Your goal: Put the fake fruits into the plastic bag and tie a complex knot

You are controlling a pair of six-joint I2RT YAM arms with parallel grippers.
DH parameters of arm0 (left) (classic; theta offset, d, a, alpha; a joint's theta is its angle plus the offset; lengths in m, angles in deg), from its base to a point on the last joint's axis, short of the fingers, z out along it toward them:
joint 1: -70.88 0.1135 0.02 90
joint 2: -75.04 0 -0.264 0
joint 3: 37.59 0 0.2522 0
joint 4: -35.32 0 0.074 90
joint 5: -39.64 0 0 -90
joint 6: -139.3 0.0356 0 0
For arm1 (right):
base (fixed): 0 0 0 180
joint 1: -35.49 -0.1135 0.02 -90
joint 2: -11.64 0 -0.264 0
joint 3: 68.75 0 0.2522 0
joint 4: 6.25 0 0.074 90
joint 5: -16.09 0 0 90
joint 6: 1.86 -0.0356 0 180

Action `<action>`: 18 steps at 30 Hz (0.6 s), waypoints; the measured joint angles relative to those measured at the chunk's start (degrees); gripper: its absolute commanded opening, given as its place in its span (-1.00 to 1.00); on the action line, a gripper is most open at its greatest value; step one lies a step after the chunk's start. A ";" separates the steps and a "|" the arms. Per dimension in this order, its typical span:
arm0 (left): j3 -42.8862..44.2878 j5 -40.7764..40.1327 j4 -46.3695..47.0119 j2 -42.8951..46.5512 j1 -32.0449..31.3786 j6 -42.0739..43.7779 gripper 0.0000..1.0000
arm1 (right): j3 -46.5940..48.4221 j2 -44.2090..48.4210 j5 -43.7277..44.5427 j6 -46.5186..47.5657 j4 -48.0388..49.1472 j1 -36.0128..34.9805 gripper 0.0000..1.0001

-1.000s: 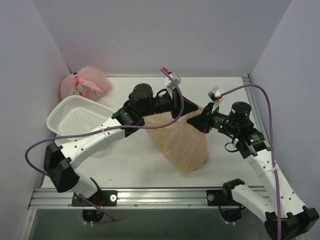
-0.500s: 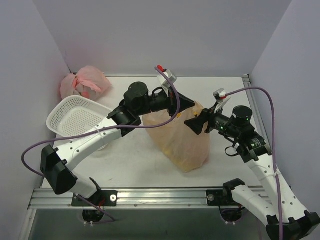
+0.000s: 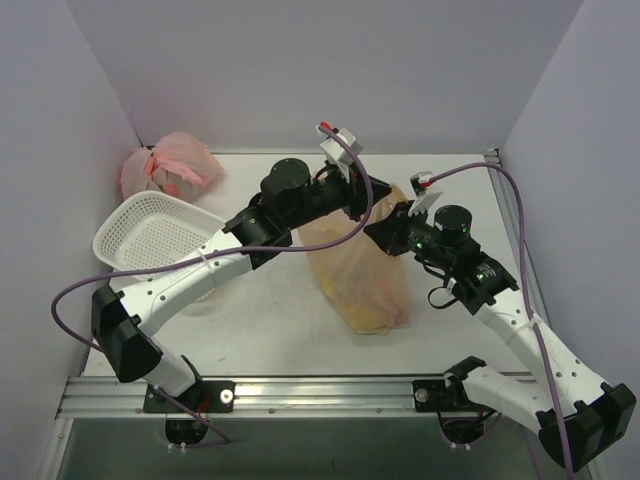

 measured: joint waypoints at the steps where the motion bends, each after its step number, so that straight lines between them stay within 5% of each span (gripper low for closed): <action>1: 0.07 -0.44 -0.37 0.02 0.15 0.85 -0.14 | 0.00 0.02 -0.28 0.85 0.04 0.17 -1.00; 5: 0.04 1.14 -1.88 1.46 3.91 4.24 0.48 | -0.07 0.13 -4.83 5.60 0.09 1.38 -1.00; 11: -0.02 3.52 -10.10 7.98 14.08 16.02 0.65 | -0.33 1.79 -11.96 13.09 -0.83 3.45 -1.00; 18: 0.22 12.24 -22.53 11.06 14.84 34.05 0.65 | -0.33 2.19 -18.75 20.11 -2.89 4.35 -1.00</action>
